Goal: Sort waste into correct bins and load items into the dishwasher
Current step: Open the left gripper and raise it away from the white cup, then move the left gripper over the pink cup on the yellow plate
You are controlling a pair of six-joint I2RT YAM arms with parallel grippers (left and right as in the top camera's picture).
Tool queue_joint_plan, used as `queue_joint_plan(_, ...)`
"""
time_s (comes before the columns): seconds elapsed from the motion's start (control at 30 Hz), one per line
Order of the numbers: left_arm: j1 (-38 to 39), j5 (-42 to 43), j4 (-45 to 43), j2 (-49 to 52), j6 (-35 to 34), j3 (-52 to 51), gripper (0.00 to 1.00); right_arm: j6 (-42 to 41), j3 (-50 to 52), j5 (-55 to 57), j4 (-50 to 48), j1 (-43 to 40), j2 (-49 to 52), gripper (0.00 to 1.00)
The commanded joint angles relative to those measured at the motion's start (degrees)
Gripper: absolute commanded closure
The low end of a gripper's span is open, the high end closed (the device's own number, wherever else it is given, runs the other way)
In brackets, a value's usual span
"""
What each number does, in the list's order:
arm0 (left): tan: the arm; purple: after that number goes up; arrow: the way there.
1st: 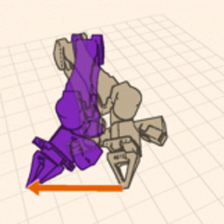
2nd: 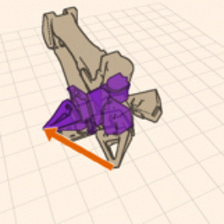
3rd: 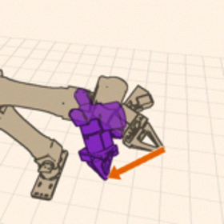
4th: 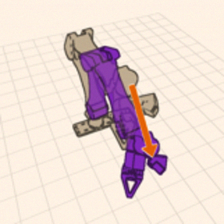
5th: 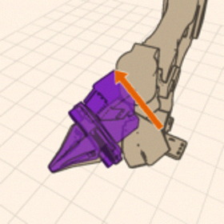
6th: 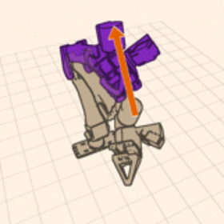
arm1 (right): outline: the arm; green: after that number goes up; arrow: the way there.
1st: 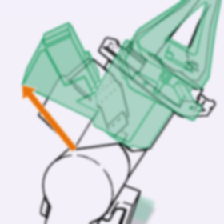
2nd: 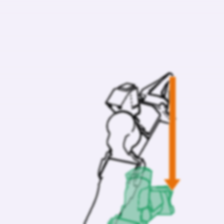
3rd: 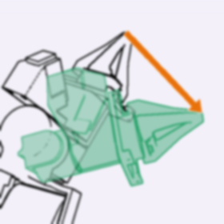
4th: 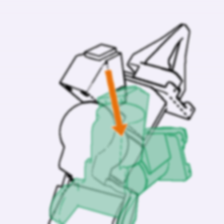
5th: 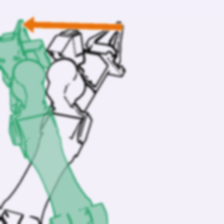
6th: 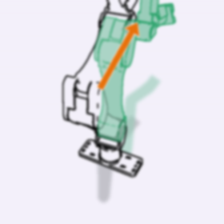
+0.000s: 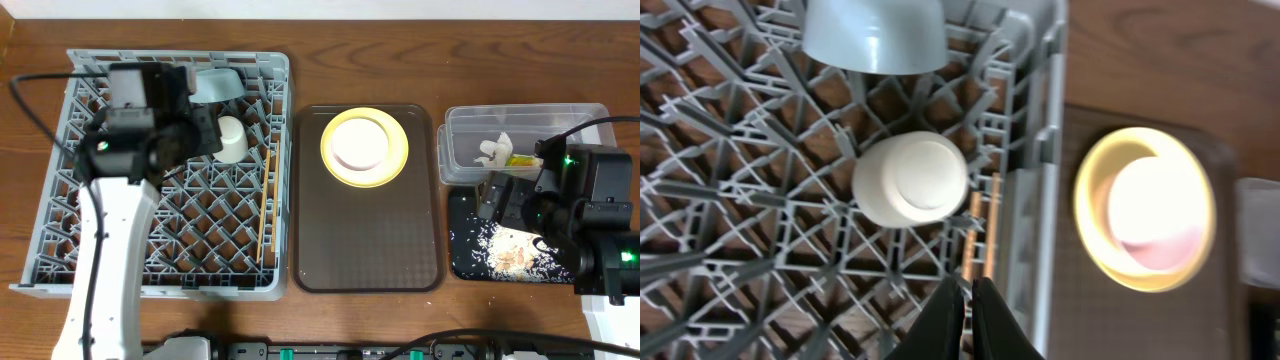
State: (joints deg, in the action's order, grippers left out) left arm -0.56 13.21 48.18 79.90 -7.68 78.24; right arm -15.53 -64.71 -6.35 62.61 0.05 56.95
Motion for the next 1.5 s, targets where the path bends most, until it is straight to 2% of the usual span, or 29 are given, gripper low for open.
queue_joint_plan(0.0, 0.8, -6.4, -0.9, 4.0, -0.1, 0.5, 0.92, -0.5, -0.1, 0.5, 0.1, 0.1, 0.0, 0.01)
queue_joint_plan(0.47, 0.7, -6.3, -4.4, 19.8, -0.1, 0.5, 0.91, -0.5, -0.1, 0.5, 0.1, 0.1, 0.0, 0.01)
queue_joint_plan(0.73, 0.8, -6.2, -4.1, 18.0, -0.2, 2.0, 0.91, -0.5, -0.1, 0.5, 0.1, 0.1, 0.0, 0.01)
queue_joint_plan(0.87, 1.2, -5.7, -4.0, 12.6, -4.0, 2.8, 0.91, -0.5, -0.1, 0.5, 0.1, 0.1, 0.0, 0.01)
queue_joint_plan(0.93, 1.9, -1.9, -4.6, 8.8, -4.0, 2.8, 0.83, -0.5, -0.1, 0.5, 0.1, 0.1, 0.0, 0.01)
queue_joint_plan(0.97, 2.3, 0.8, -4.7, 6.9, -4.0, 2.8, 0.7, -0.5, -0.1, 0.5, 0.1, 0.1, 0.0, 0.01)
queue_joint_plan(1.03, 2.9, 5.6, -4.8, 3.9, -4.0, 2.8, 0.59, -0.5, -0.1, 0.5, 0.1, 0.1, 0.0, 0.01)
queue_joint_plan(1.1, 3.5, 8.7, -4.8, 1.3, -4.0, 2.8, 0.3, -0.5, -0.1, 0.5, 0.1, 0.1, 0.0, 0.01)
queue_joint_plan(1.17, 4.0, 11.5, -4.8, -0.4, -4.0, 2.8, 0.1, -0.5, -0.1, 0.5, 0.1, 0.1, 0.0, 0.01)
queue_joint_plan(1.33, 7.2, 19.9, -4.6, -1.2, -4.0, 2.7, 0.08, -0.5, -0.1, 0.5, 0.1, 0.1, 0.0, 0.01)
queue_joint_plan(1.4, 10.2, 19.8, -4.9, -0.5, -4.0, 2.6, 0.2, -0.5, -0.1, 0.5, 0.1, 0.1, 0.0, 0.01)
queue_joint_plan(1.47, 12.9, 19.7, -5.4, 0.5, -4.0, 2.6, 0.23, -0.5, -0.1, 0.5, 0.1, 0.1, 0.0, 0.01)
